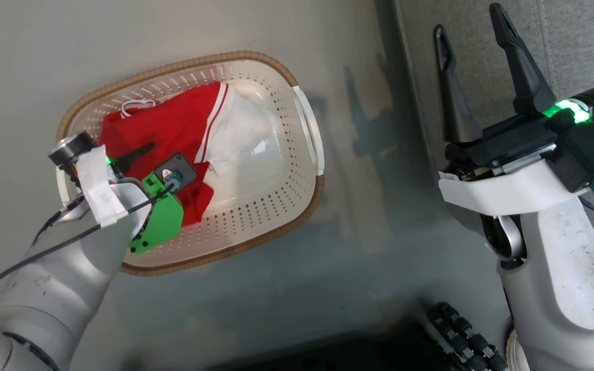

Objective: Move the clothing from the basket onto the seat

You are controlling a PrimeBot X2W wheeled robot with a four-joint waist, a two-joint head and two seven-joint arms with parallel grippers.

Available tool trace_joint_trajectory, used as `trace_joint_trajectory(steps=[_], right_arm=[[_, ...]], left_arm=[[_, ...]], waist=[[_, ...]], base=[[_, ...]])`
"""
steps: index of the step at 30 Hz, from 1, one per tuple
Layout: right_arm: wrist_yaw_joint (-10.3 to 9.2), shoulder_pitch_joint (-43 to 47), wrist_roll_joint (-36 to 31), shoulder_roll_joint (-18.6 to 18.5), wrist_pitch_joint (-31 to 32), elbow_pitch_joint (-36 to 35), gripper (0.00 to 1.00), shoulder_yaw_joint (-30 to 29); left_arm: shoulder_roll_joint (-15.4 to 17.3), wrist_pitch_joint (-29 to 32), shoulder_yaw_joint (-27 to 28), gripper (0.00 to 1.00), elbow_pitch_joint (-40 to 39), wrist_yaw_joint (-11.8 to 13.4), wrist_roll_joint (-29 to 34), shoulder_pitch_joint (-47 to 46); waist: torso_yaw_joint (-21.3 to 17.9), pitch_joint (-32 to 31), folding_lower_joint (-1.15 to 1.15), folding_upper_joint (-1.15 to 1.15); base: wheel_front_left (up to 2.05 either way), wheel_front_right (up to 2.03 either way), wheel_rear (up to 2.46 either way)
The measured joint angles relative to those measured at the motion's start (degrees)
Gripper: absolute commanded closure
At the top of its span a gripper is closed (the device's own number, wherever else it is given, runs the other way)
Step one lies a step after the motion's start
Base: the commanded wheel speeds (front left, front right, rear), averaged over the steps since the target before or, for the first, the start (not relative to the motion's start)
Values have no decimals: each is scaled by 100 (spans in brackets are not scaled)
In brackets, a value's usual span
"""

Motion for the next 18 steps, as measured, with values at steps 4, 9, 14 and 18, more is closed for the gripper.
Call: trace_joint_trajectory(steps=[4,9,14,18], right_arm=[[0,-61,1,1,0,-66,0,1],[0,-88,-11,1,0,-155,0,-3],[0,-92,-111,1,0,-314,0,-46],[0,-70,-171,1,0,-428,0,-69]], left_arm=[[24,252,-303,0,105,0,-183,-224],[40,424,-641,0,164,0,-339,-458],[105,759,-886,0,266,0,-261,-722],[82,1059,-962,0,301,-1,-177,-871]], waist=[[-38,237,0,0],[-71,534,0,0],[-93,813,0,0],[-97,999,0,0]], base=[[0,0,0],[0,0,0],[0,0,0],[0,0,0]])
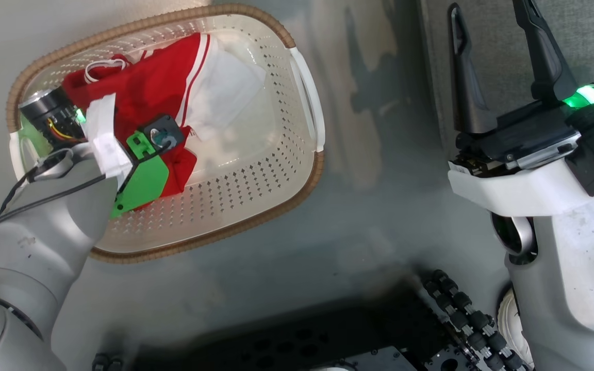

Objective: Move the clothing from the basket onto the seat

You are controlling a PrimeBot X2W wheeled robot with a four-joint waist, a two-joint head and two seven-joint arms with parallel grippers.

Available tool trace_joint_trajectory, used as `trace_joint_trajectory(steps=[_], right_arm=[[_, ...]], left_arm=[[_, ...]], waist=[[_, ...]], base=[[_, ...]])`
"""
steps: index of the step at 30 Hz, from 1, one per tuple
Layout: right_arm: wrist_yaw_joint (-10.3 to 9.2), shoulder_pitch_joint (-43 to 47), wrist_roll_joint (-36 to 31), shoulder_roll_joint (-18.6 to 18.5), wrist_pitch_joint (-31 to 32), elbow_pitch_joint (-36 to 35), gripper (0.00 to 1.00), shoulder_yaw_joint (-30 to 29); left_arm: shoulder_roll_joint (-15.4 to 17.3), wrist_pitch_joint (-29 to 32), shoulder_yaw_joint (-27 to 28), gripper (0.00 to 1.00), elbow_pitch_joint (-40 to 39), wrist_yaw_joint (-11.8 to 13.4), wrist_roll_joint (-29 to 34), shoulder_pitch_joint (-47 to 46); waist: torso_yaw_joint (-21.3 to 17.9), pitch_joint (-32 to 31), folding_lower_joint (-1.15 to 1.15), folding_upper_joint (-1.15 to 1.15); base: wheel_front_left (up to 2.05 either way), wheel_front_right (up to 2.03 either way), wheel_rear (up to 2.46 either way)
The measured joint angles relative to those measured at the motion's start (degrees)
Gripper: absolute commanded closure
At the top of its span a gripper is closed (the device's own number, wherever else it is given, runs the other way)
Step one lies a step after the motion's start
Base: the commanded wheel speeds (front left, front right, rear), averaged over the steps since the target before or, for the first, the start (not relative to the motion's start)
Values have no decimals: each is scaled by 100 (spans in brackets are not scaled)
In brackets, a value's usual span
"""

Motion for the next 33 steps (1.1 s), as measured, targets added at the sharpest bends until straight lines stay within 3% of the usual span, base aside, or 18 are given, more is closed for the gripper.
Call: trace_joint_trajectory(steps=[11,12,14,15,16,23,33], right_arm=[[0,127,-88,0,0,-200,0,-57],[0,128,-88,0,0,-205,0,-62],[0,128,-88,0,0,-205,0,-60],[0,128,-89,-1,0,-205,0,-60],[0,125,-89,-1,0,-205,0,-58],[0,97,-105,0,0,-135,0,-54],[0,86,-129,0,0,98,0,-85]], left_arm=[[-83,434,40,0,66,0,-178,-83],[-83,449,36,9,70,0,-192,-81],[-97,505,20,41,71,0,-211,-72],[-114,523,9,90,74,0,-229,-64],[-129,515,-3,100,75,0,-269,-59],[-266,363,-88,100,49,0,-336,-33],[-510,-411,-154,100,-253,-1,-716,137]], waist=[[14,255,0,0],[12,268,0,0],[6,284,0,0],[5,292,0,0],[6,300,0,0],[53,263,0,0],[159,-157,0,0]], base=[[0,0,0],[0,0,0],[0,0,0],[0,0,0],[0,0,0],[0,0,0],[0,0,0]])
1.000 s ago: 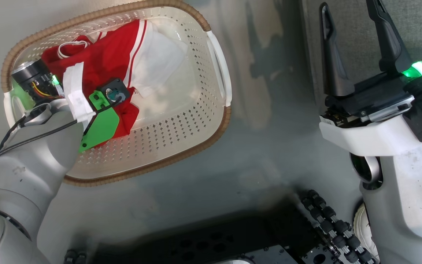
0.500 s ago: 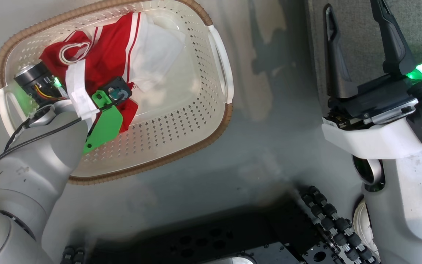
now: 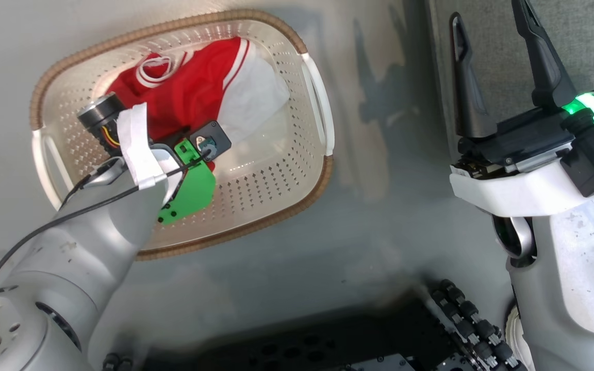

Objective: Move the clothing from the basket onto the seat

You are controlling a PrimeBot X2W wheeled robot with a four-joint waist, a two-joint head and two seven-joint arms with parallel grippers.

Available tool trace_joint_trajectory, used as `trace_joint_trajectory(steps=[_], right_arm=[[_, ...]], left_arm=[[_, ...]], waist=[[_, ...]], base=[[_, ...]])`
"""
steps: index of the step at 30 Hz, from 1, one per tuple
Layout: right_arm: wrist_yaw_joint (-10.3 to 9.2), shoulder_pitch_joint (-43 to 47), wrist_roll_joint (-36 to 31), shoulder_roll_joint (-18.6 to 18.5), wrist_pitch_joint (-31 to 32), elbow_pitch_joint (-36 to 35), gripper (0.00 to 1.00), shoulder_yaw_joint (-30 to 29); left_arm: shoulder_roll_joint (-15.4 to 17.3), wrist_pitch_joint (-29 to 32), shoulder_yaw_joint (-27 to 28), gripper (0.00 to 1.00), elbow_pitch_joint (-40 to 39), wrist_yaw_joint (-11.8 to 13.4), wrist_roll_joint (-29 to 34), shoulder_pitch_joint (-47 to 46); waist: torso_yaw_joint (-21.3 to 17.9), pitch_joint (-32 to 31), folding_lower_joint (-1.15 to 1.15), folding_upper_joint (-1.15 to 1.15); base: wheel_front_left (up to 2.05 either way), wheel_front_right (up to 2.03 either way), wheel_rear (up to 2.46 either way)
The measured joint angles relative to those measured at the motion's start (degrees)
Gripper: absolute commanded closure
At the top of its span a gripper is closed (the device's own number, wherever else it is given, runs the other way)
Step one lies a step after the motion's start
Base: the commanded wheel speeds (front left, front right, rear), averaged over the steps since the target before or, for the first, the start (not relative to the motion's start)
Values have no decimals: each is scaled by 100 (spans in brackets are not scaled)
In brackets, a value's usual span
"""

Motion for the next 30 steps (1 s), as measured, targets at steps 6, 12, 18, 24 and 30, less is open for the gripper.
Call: trace_joint_trajectory(steps=[6,12,18,24,30], right_arm=[[0,110,-20,1,0,180,0,-29],[0,280,-58,2,0,355,0,-90],[0,520,-59,2,0,532,0,-135],[0,862,-53,2,0,689,0,-205],[0,1177,-51,2,0,801,0,-288]], left_arm=[[-188,-425,-25,100,-138,0,-160,216],[-285,-817,-34,100,-214,0,-435,428],[-334,-1156,-38,100,-342,0,-745,695],[-318,-1268,127,100,-659,1,-1050,971],[-158,-1293,581,100,-1551,186,-1059,1276]], waist=[[98,-436,0,0],[228,-937,0,0],[374,-1515,0,0],[540,-2207,0,0],[687,-2774,0,0]], base=[[0,0,0],[0,0,0],[0,0,0],[0,0,0],[0,0,0]])
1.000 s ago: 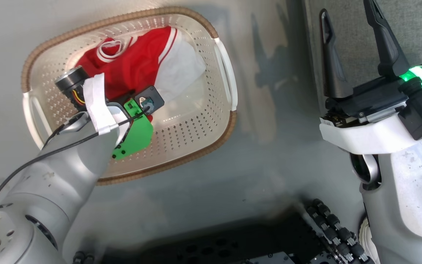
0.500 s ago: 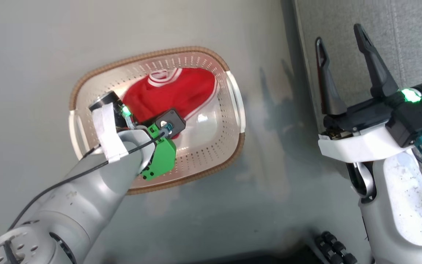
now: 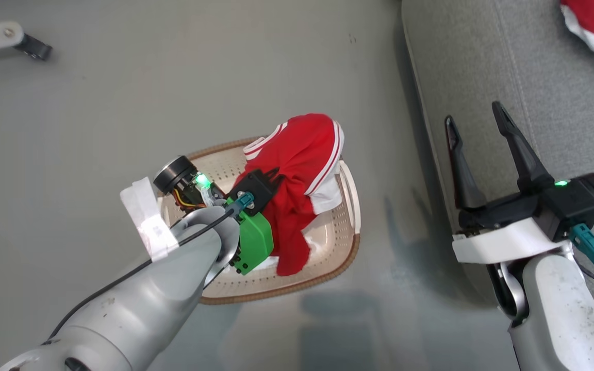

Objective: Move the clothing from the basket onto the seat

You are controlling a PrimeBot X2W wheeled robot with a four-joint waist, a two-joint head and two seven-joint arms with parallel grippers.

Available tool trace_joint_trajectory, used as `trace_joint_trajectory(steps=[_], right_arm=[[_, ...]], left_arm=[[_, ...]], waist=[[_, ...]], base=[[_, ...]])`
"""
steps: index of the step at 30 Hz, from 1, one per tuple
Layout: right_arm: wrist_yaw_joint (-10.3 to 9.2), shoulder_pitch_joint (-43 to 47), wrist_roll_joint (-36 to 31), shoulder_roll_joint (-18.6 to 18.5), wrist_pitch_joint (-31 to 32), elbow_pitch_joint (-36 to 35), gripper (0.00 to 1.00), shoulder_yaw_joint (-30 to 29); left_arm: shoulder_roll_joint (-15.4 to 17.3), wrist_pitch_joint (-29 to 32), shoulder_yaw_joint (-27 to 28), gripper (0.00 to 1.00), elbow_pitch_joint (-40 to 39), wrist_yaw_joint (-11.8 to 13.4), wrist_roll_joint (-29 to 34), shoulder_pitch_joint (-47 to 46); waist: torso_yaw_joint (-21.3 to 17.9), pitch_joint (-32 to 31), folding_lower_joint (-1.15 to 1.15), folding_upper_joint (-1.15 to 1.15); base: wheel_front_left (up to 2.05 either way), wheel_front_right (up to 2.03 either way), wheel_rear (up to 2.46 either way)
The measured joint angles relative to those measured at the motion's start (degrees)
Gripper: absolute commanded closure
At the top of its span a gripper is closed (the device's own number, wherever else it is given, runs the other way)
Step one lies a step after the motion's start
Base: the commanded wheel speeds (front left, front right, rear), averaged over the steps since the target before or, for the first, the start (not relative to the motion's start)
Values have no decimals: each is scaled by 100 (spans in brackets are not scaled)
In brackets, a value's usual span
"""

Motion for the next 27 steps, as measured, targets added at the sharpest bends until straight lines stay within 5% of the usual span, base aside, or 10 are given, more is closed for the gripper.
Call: trace_joint_trajectory(steps=[12,27], right_arm=[[0,510,66,0,0,138,0,-34],[0,912,245,0,0,198,0,44]], left_arm=[[240,0,921,100,-1428,265,255,581],[109,-8,2050,100,-2839,417,420,850]], waist=[[252,-1013,0,0],[346,-1912,-1,0]], base=[[0,0,0],[0,0,0]])
